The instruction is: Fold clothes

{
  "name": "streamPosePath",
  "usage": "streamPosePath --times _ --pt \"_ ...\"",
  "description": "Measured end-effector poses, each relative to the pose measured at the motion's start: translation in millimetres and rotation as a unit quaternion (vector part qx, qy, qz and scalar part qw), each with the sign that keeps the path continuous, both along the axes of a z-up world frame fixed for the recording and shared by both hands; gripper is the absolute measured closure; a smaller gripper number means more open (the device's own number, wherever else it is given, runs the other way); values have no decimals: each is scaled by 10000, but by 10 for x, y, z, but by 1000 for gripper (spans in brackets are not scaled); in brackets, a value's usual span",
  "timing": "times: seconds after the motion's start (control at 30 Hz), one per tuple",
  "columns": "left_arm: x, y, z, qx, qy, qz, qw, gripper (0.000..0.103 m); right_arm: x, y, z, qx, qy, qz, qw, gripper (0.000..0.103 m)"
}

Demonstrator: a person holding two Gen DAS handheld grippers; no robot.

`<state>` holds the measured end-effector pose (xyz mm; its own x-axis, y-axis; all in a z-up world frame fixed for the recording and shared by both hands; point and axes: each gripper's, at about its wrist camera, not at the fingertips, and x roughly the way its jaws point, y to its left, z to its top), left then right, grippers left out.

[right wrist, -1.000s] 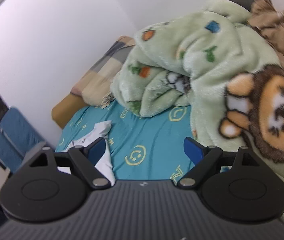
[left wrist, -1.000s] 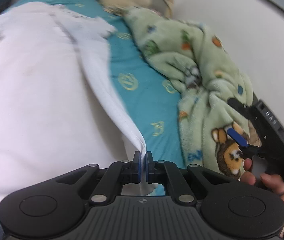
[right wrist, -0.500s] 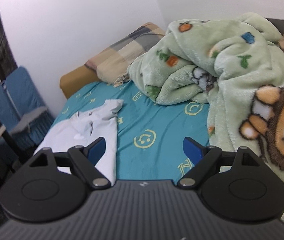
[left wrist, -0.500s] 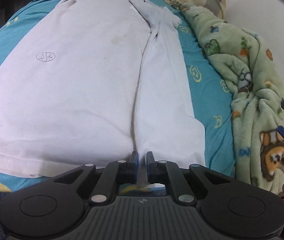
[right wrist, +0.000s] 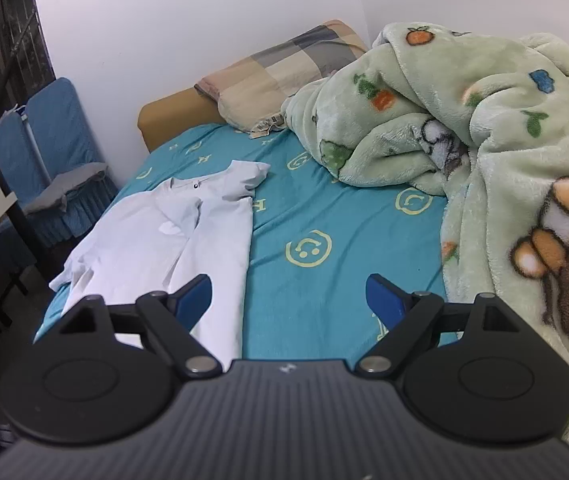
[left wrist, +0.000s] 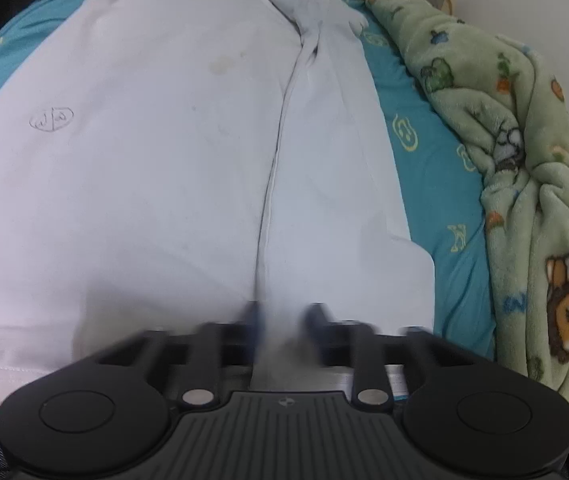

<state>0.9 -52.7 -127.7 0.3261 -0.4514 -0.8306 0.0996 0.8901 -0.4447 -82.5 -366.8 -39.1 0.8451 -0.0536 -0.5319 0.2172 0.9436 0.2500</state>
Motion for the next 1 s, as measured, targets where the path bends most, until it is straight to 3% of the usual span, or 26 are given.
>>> streamPosePath --times 0.23,0.33,0.37,0.5,0.57,0.7,0.77,0.87,1.0 --pt "-240 56 172 392 -397 90 9984 100 9 99 -11 -116 82 113 9998 18" --pt "-263 -32 260 513 -609 -19 9968 98 39 126 3 63 131 137 9998 18" --pt "-249 -59 290 534 -667 -47 9963 95 62 134 39 167 115 142 9997 18" --pt "-167 -102 431 617 -923 -103 9938 62 211 208 281 337 -155 233 9990 18" --pt "-69 -125 509 806 -1101 -128 9906 55 323 246 427 398 -344 267 9983 18" --pt "406 -237 598 984 -1337 73 9861 42 586 258 521 694 -526 213 9960 18" --pt "728 -334 597 1194 -1523 249 9808 41 686 263 454 716 -504 148 9960 18" --pt "1278 -549 536 1465 -1846 419 9709 24 798 258 249 445 -364 160 9982 18" --pt "2076 -897 334 1631 -2160 556 9611 21 1030 197 -94 -146 -120 69 9998 18"
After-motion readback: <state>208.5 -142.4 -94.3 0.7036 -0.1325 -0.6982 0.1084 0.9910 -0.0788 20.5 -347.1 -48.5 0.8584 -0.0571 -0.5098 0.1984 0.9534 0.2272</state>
